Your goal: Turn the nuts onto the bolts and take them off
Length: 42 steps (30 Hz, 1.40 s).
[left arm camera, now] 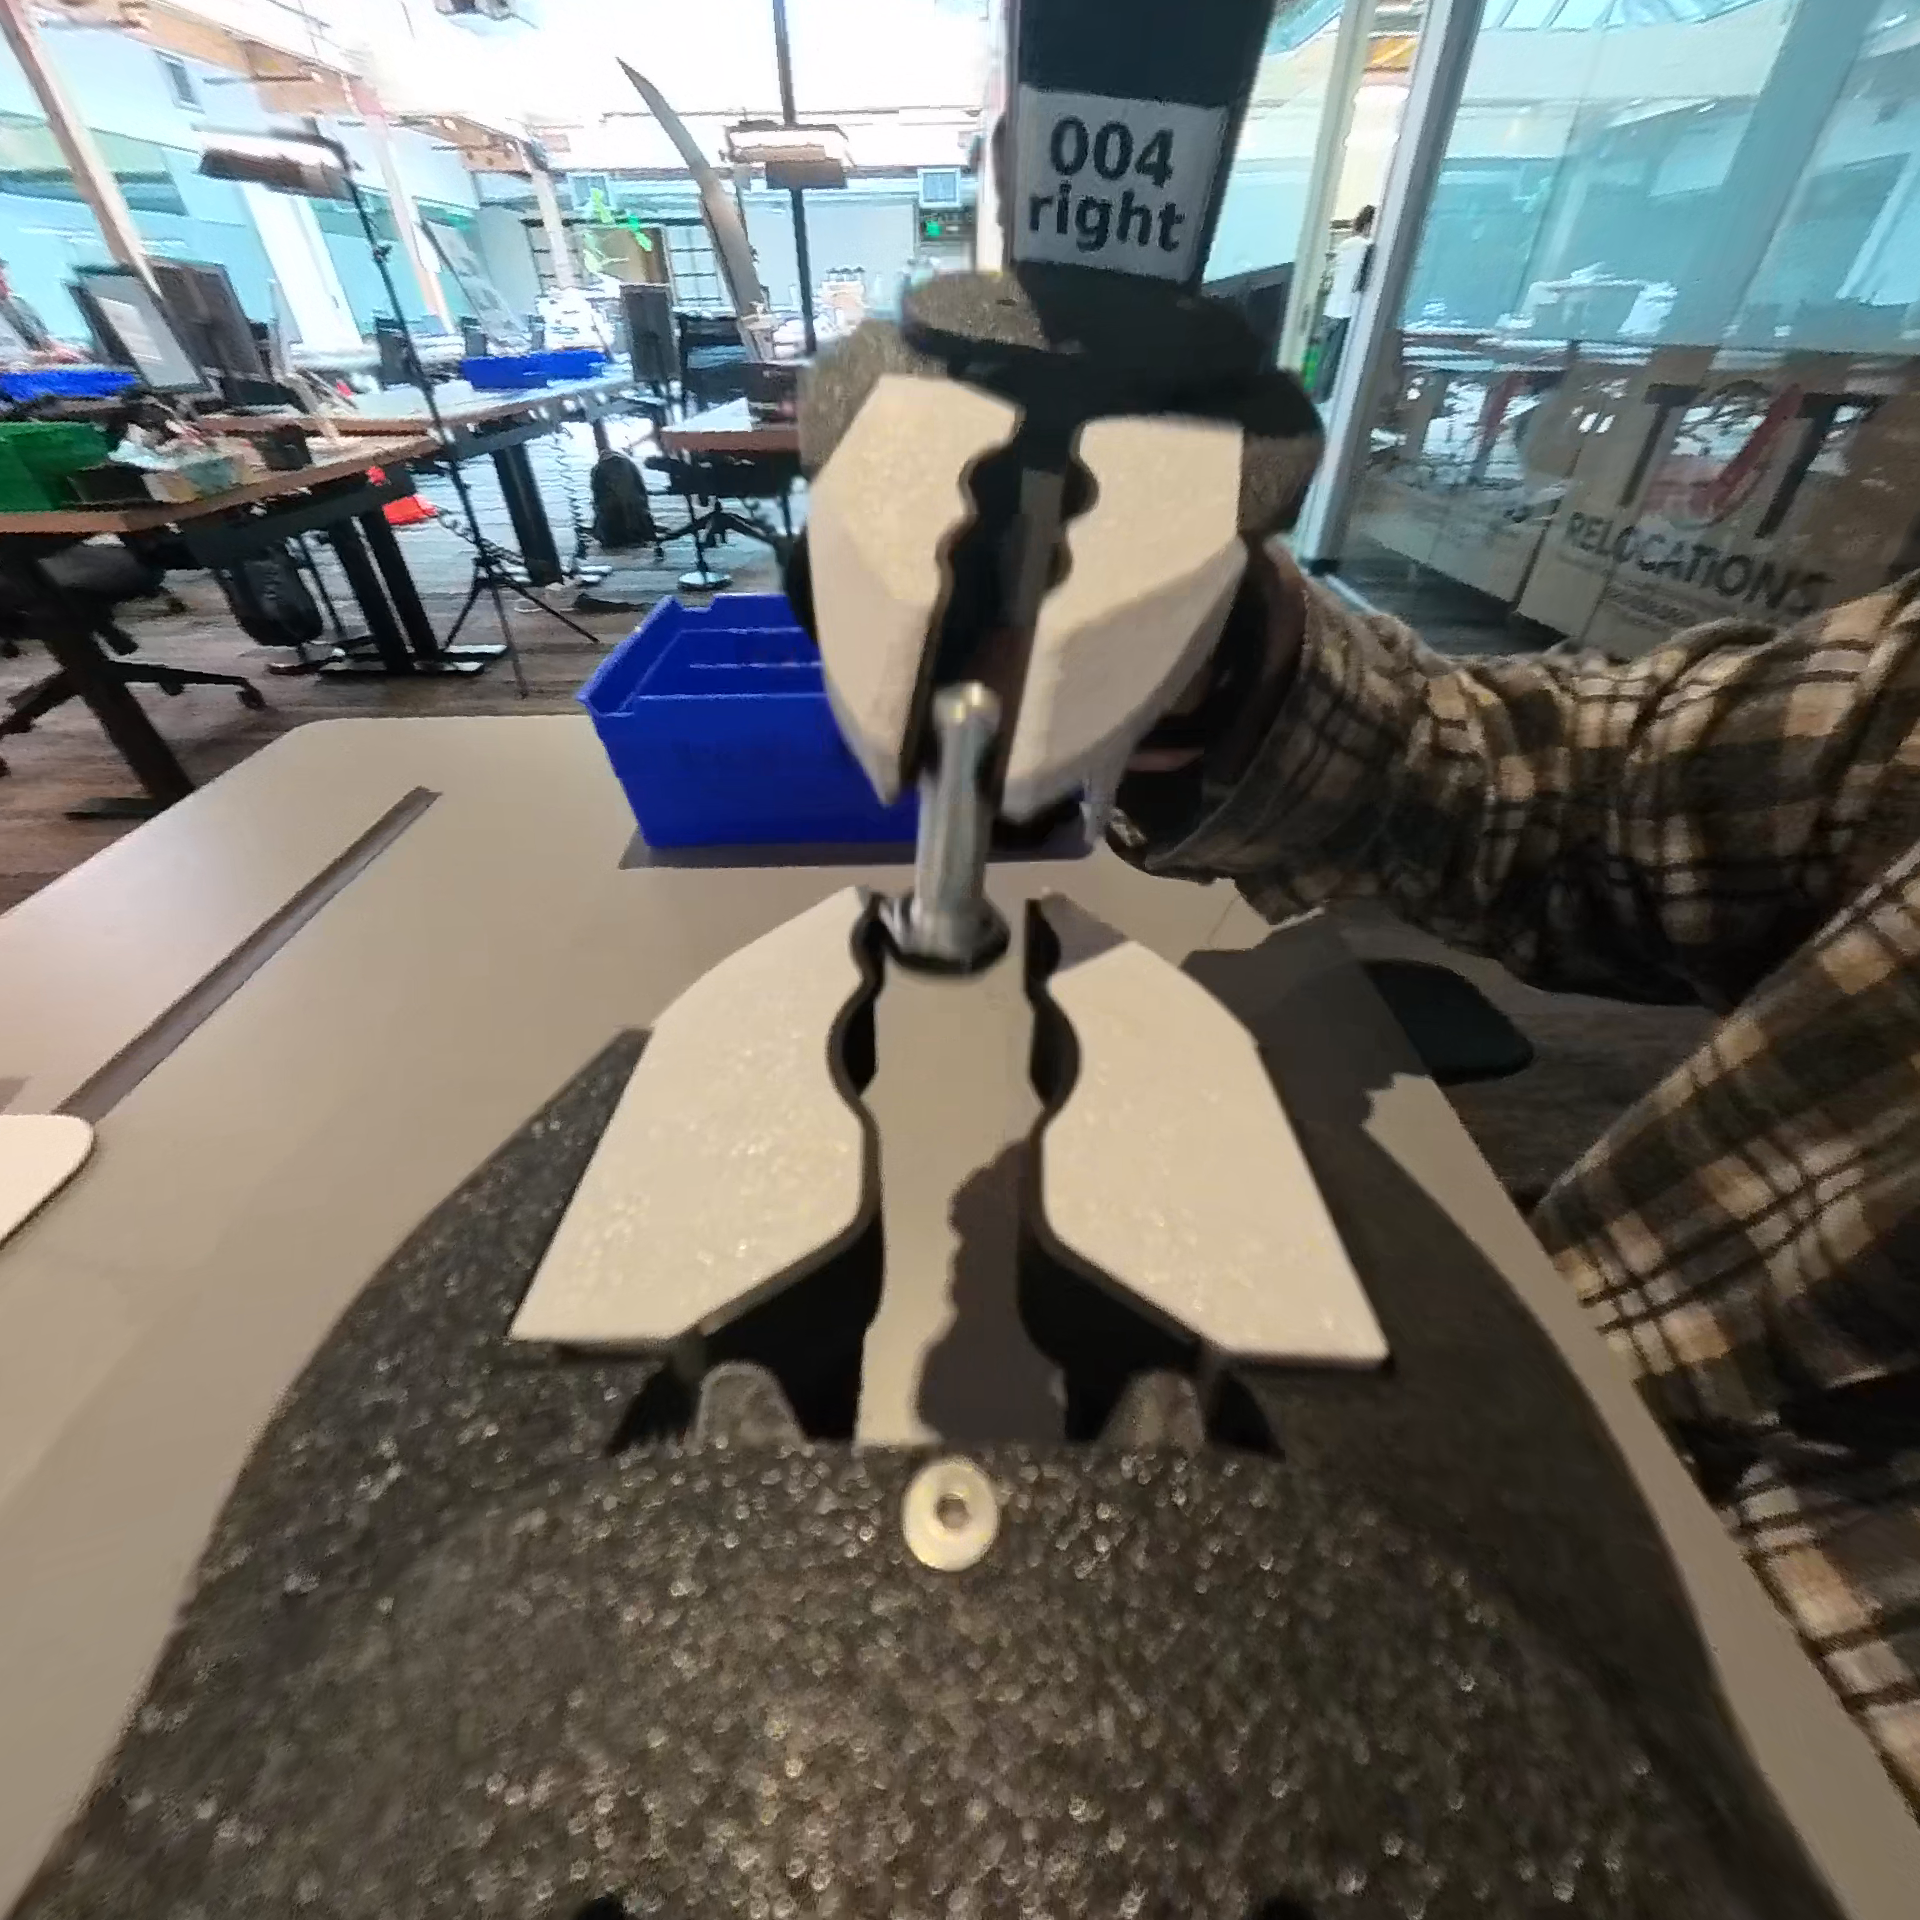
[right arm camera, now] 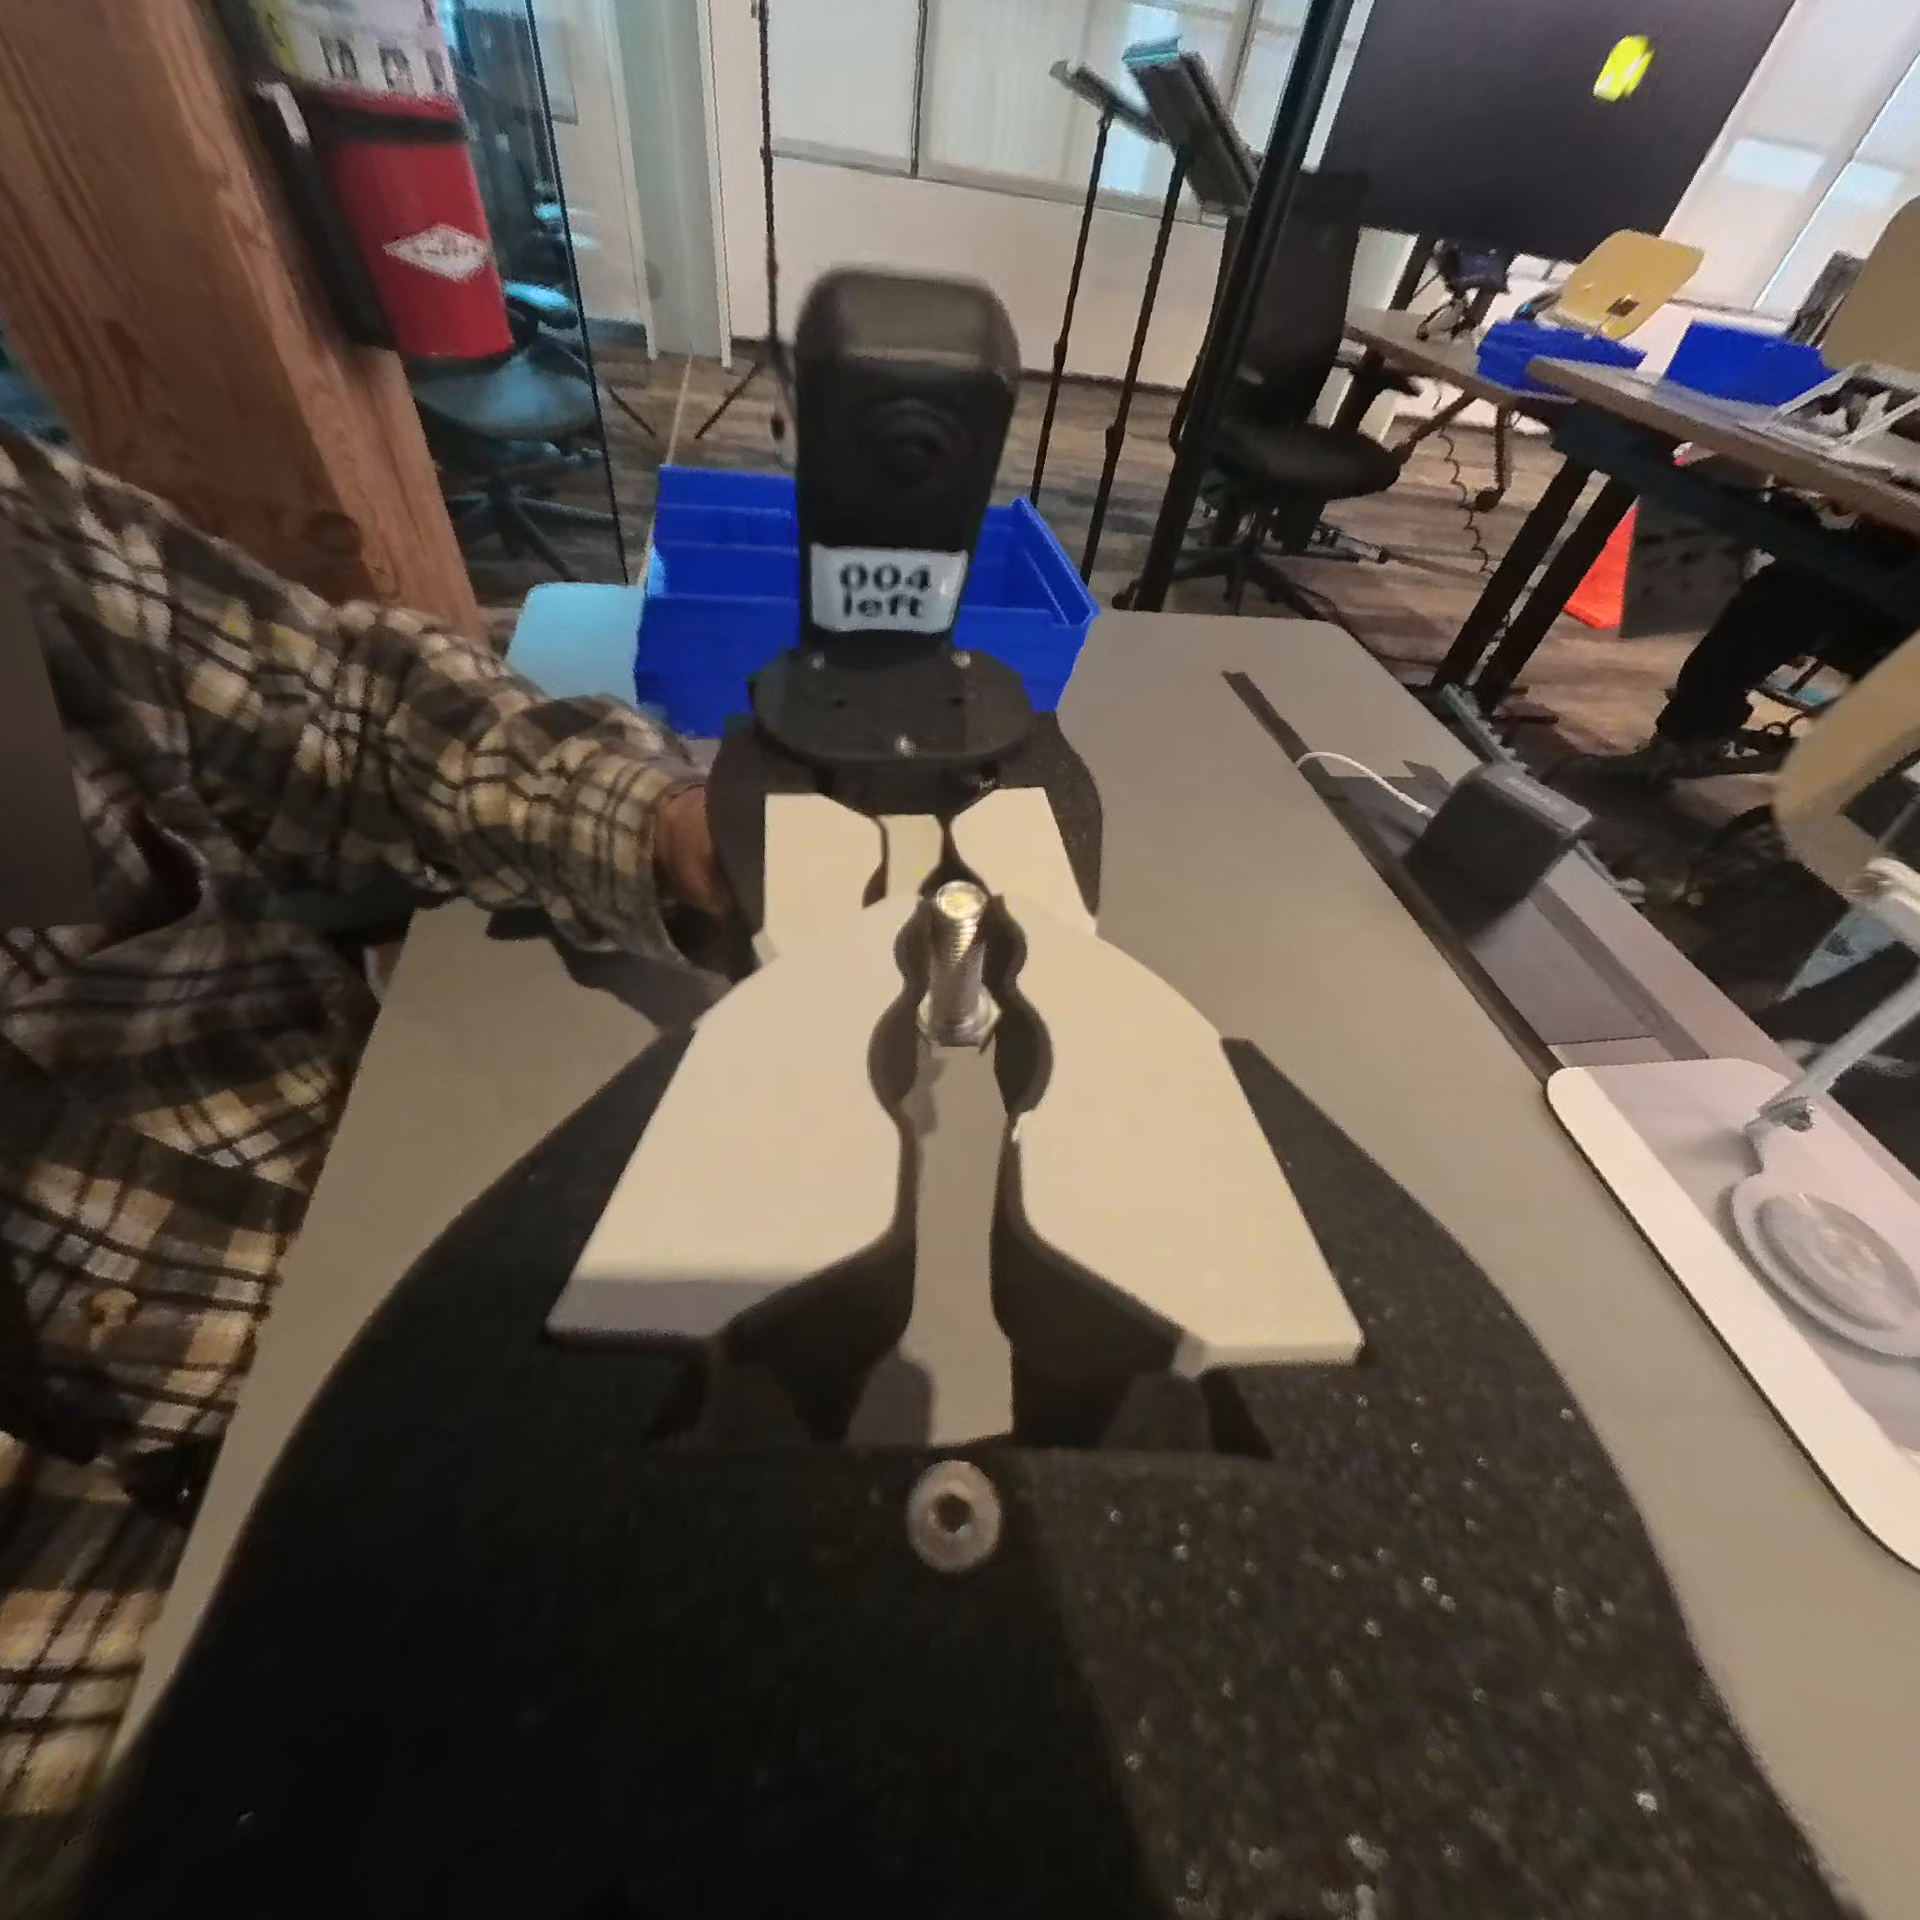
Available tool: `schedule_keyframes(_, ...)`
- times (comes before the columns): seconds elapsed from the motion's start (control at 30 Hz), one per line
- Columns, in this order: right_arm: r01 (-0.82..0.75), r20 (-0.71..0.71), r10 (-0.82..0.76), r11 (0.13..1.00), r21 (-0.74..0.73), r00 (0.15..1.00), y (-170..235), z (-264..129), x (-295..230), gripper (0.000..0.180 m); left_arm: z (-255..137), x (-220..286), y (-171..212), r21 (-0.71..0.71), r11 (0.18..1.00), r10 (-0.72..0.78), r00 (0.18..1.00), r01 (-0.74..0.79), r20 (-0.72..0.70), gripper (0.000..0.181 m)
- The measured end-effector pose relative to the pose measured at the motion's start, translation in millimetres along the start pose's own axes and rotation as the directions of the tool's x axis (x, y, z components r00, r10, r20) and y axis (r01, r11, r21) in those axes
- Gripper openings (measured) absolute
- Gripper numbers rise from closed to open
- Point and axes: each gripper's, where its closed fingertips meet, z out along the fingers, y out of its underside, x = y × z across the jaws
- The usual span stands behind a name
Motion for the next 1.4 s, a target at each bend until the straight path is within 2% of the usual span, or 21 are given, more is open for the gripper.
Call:
schedule_keyframes(0.1, -0.047, -0.058, 0.051, 0.997, 0.065, 0.997, -11.9, -35.4, 14.3, 0.009, 3.5, 1.2, 5.2, -0.017, 0.998, -0.056, 0.998, 0.056, -0.021, 0.060)
schedule_keyframes(0.17, -0.046, -0.211, 0.053, 0.998, 0.038, 0.976, -11.4, -78.6, 46.1, 0.009, 3.3, 3.9, 10.4, -0.029, 0.995, -0.096, 0.995, 0.095, -0.034, 0.081)
schedule_keyframes(0.23, -0.047, -0.434, 0.016, 0.997, -0.060, 0.901, 1.9, -140.4, 93.5, 0.009, -1.7, 11.1, 19.7, -0.045, 0.992, -0.121, 0.991, 0.118, -0.053, 0.084)
schedule_keyframes(0.3, -0.128, -0.624, 0.007, 0.980, -0.150, 0.782, 28.0, -211.3, 140.9, 0.009, -9.0, 20.9, 33.1, -0.068, 0.989, -0.137, 0.988, 0.132, -0.070, 0.085)
schedule_keyframes(0.4, -0.363, -0.776, 0.062, 0.905, -0.222, 0.628, 95.2, -298.8, 188.1, 0.009, -21.2, 32.8, 52.4, -0.084, 0.986, -0.151, 0.987, 0.146, -0.056, 0.083)
schedule_keyframes(0.47, -0.525, -0.809, 0.128, 0.815, -0.244, 0.574, 147.9, -330.4, 199.3, 0.009, -26.4, 35.8, 59.4, -0.086, 0.984, -0.157, 0.987, 0.154, -0.035, 0.081)
schedule_keyframes(0.6, -0.702, -0.822, 0.196, 0.645, -0.303, 0.534, 226.0, -349.1, 197.0, 0.010, -29.6, 33.2, 63.7, -0.078, 0.984, -0.160, 0.987, 0.160, -0.001, 0.077)
schedule_keyframes(0.7, -0.757, -0.821, 0.212, 0.555, -0.345, 0.530, 257.5, -351.4, 189.2, 0.010, -29.8, 29.4, 65.5, -0.076, 0.981, -0.176, 0.984, 0.176, 0.004, 0.075)
schedule_keyframes(0.87, -0.769, -0.811, 0.257, 0.549, -0.326, 0.526, 260.8, -352.5, 185.6, 0.021, -31.5, 27.9, 66.5, -0.074, 0.980, -0.185, 0.983, 0.184, 0.004, 0.073)
schedule_keyframes(0.93, -0.766, -0.819, 0.249, 0.561, -0.313, 0.517, 249.1, -364.3, 185.8, 0.029, -32.6, 28.0, 66.9, -0.074, 0.981, -0.182, 0.983, 0.182, 0.006, 0.073)
schedule_keyframes(1.0, -0.787, -0.854, 0.231, 0.548, -0.283, 0.467, 234.6, -391.5, 184.3, 0.041, -33.9, 28.0, 66.9, -0.074, 0.981, -0.177, 0.984, 0.177, 0.010, 0.073)
schedule_keyframes(1.07, -0.830, -0.900, 0.188, 0.494, -0.261, 0.394, 225.5, -432.6, 176.3, 0.052, -34.9, 27.9, 66.5, -0.072, 0.982, -0.174, 0.985, 0.174, 0.012, 0.072)
schedule_keyframes(1.2, -0.922, -0.935, 0.203, 0.320, -0.219, 0.293, 230.4, -492.3, 134.5, 0.053, -34.8, 30.2, 65.7, -0.076, 0.982, -0.176, 0.984, 0.176, 0.003, 0.072)
schedule_keyframes(1.27, -0.950, -0.940, 0.225, 0.242, -0.200, 0.255, 242.4, -506.2, 113.6, 0.057, -34.3, 31.5, 66.1, -0.082, 0.982, -0.171, 0.985, 0.170, 0.002, 0.072)
schedule_keyframes(1.4, -0.970, -0.939, 0.269, 0.168, -0.173, 0.214, 272.1, -510.1, 93.3, 0.056, -33.5, 32.4, 63.0, -0.077, 0.983, -0.167, 0.986, 0.166, 0.003, 0.072)
